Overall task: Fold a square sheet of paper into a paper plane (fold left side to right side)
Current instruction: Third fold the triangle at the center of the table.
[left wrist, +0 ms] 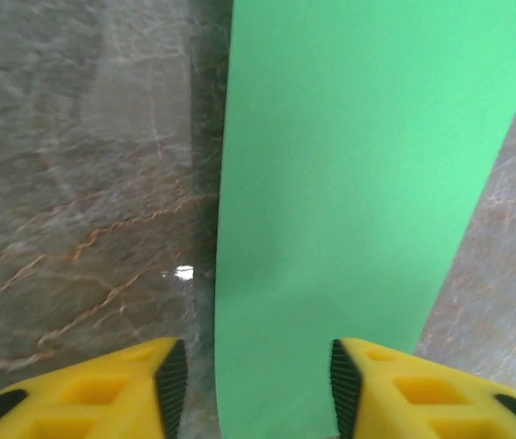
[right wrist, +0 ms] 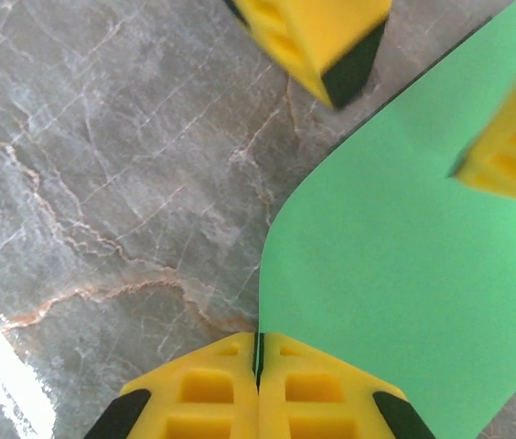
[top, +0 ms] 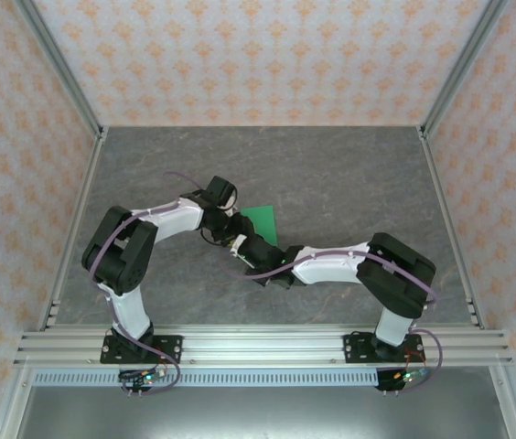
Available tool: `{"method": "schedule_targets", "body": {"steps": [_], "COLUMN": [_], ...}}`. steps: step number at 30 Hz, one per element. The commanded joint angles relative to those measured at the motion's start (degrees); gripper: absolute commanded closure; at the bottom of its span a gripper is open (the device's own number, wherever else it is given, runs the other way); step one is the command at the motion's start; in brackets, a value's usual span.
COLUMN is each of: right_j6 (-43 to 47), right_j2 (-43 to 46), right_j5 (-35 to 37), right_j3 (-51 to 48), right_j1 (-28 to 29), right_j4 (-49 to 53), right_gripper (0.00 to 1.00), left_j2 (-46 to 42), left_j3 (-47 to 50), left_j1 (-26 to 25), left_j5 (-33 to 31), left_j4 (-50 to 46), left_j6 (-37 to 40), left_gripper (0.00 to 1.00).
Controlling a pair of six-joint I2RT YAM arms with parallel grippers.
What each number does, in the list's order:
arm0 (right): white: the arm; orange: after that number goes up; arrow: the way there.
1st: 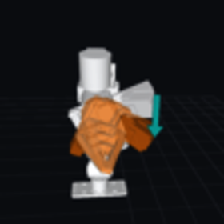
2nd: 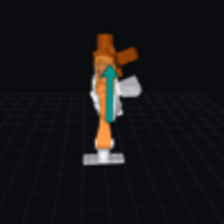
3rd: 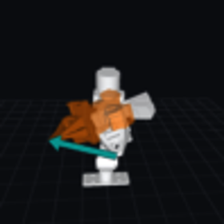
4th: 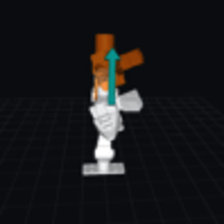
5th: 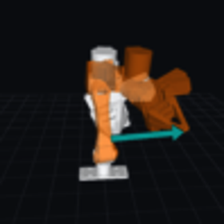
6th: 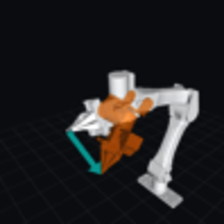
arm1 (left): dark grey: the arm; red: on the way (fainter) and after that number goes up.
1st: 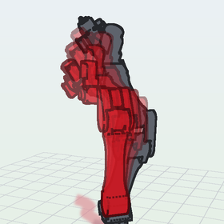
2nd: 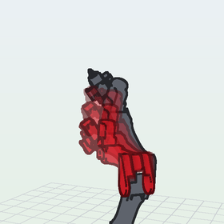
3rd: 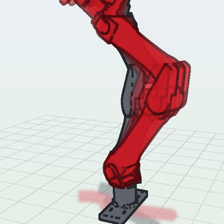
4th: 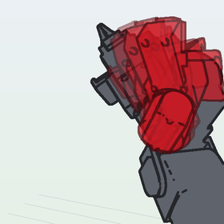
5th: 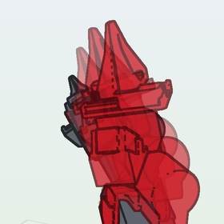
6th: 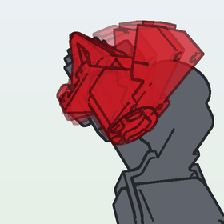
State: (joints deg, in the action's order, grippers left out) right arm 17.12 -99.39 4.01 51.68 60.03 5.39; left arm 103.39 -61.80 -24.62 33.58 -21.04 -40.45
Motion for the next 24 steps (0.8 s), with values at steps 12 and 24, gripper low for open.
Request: {"method": "schedule_targets", "body": {"steps": [12,24], "right_j6": [-2.21,-3.45], "right_j2": [1.22,0.62], "right_j5": [-6.38,-10.45], "right_j3": [3.05,4.31], "right_j1": [-3.24,-5.12], "right_j4": [3.32,4.6], "right_gripper": [1.0,1.0], "left_j2": [-0.56,17.78], "left_j3": [-6.44,-24.29], "left_j1": [4.59,1.34], "left_j5": [4.82,10.91], "left_j4": [-2.08,-4.87], "left_j6": [6.99,9.51], "left_gripper": [0.63,0.79]}}
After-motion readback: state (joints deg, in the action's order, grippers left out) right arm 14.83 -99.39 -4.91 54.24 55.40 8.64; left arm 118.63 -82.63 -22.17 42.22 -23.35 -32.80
